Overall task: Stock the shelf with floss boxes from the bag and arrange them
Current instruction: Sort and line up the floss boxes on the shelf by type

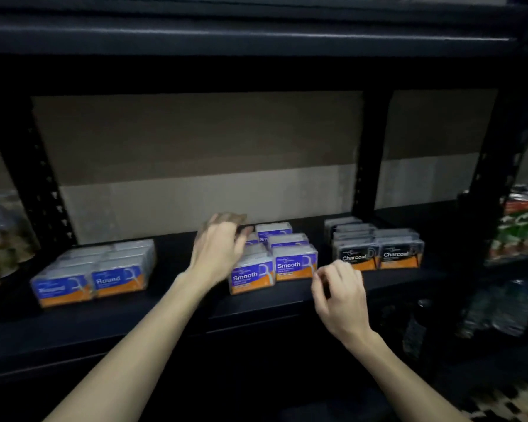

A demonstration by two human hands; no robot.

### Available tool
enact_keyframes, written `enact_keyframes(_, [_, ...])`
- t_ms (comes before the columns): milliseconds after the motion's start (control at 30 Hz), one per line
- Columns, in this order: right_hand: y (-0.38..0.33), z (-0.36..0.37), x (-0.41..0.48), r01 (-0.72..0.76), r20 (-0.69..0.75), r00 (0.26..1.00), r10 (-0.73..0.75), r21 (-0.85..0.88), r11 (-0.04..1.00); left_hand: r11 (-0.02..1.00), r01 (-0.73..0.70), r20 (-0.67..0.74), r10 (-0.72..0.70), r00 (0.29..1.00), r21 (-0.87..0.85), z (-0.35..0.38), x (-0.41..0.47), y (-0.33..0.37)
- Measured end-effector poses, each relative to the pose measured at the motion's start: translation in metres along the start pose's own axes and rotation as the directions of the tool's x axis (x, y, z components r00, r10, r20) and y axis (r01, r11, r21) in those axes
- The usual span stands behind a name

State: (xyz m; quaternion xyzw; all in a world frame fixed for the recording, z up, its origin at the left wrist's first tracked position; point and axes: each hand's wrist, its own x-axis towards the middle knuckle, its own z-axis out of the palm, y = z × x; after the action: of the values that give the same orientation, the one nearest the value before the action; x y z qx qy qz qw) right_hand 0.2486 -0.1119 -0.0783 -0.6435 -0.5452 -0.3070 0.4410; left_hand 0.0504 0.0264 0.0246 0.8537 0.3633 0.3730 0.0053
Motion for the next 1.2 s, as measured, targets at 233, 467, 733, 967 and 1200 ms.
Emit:
enact_keyframes(233, [0.013, 0.02, -0.004, 0.121, 0.018, 0.993, -0.12, -0.134, 0.984, 0.985, 0.163, 0.416, -0.121, 0.901, -0.065, 0.017, 0.062, -0.046])
enact_keyframes(467, [0.013, 0.025, -0.008, 0.106, -0.001, 0.994, -0.108, -0.18, 0.978, 0.97, 0.183, 0.525, -0.074, 0.848, -0.159, 0.025, 0.073, -0.069])
enact_keyframes(733, [0.011, 0.028, -0.008, 0.07, -0.036, 0.996, -0.08, -0.216, 0.974, 0.967, 0.223, 0.464, -0.142, 0.874, -0.124, 0.03, 0.08, -0.083])
enact_keyframes(967, [0.011, 0.031, -0.008, 0.065, -0.055, 0.995, -0.08, -0.23, 0.971, 0.967, 0.214, 0.431, -0.135, 0.892, -0.139, 0.03, 0.094, -0.074])
enact_keyframes(1200, [0.012, 0.031, -0.008, 0.075, -0.051, 0.995, -0.09, -0.244, 0.967, 0.976, 0.111, 0.558, 0.011, 0.83, -0.185, 0.059, 0.117, -0.021])
